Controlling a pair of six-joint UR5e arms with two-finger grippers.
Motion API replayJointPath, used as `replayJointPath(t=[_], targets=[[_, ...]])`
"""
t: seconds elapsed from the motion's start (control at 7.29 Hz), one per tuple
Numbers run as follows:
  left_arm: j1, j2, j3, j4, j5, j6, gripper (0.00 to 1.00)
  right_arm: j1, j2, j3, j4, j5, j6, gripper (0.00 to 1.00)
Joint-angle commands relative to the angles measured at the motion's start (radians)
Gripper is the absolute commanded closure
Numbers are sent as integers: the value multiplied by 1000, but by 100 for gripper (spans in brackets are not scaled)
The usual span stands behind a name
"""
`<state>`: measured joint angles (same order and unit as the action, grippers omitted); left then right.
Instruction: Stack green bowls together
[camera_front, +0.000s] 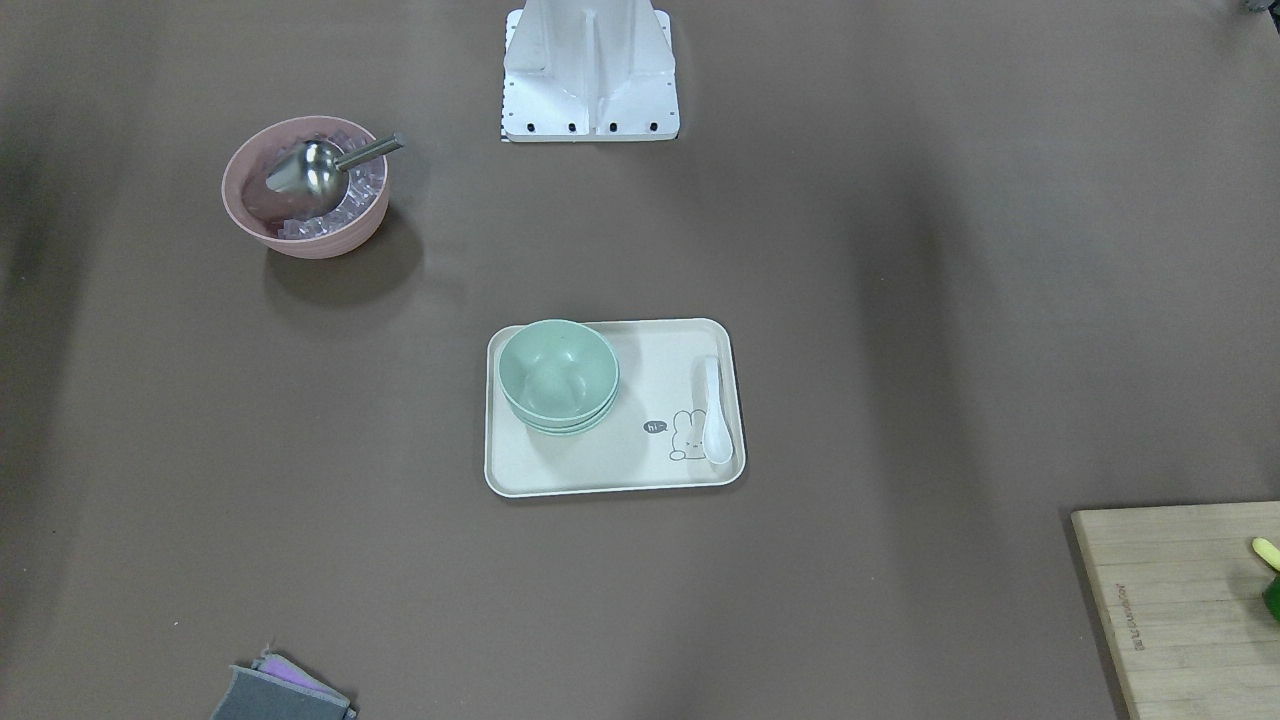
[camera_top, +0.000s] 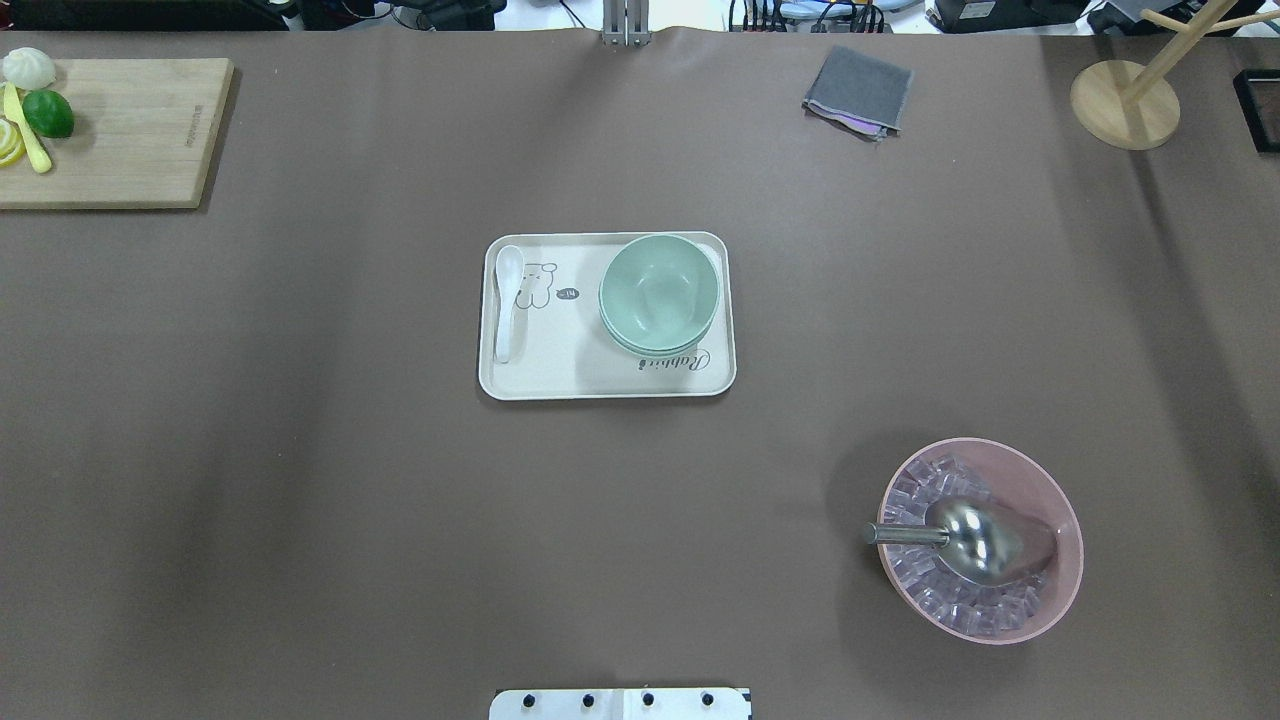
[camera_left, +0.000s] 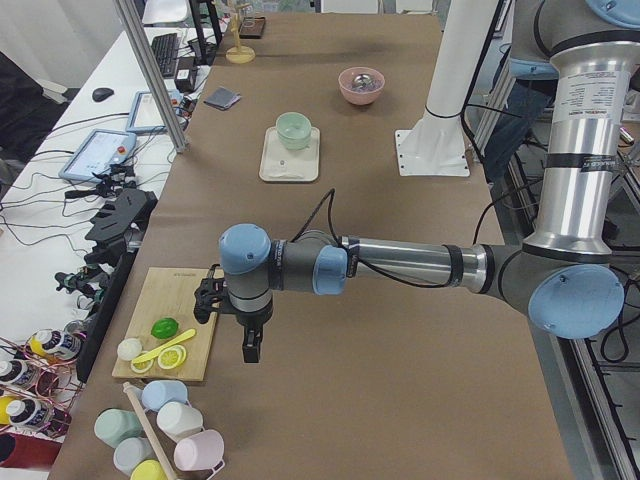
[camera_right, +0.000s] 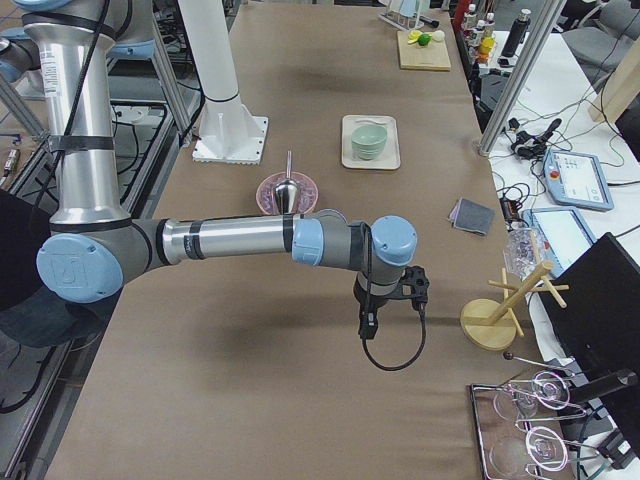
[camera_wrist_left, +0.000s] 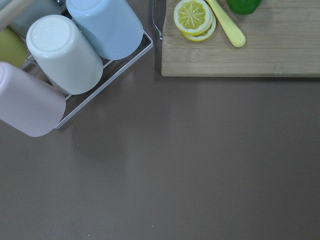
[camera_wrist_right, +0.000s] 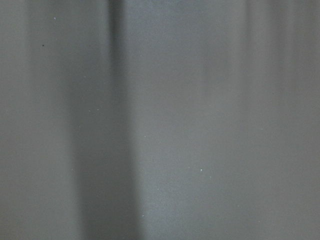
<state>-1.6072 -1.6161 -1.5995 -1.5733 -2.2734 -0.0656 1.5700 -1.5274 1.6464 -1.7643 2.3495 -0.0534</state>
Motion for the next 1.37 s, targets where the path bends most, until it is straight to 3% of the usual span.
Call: replayJointPath(t=[0.0,1.24], targets=[[1,-5,0,2,5,-3,1,-1,1,-7,2,2,1,0],[3,-11,10,6,8,-5,1,-1,7,12,2,8,1,0]])
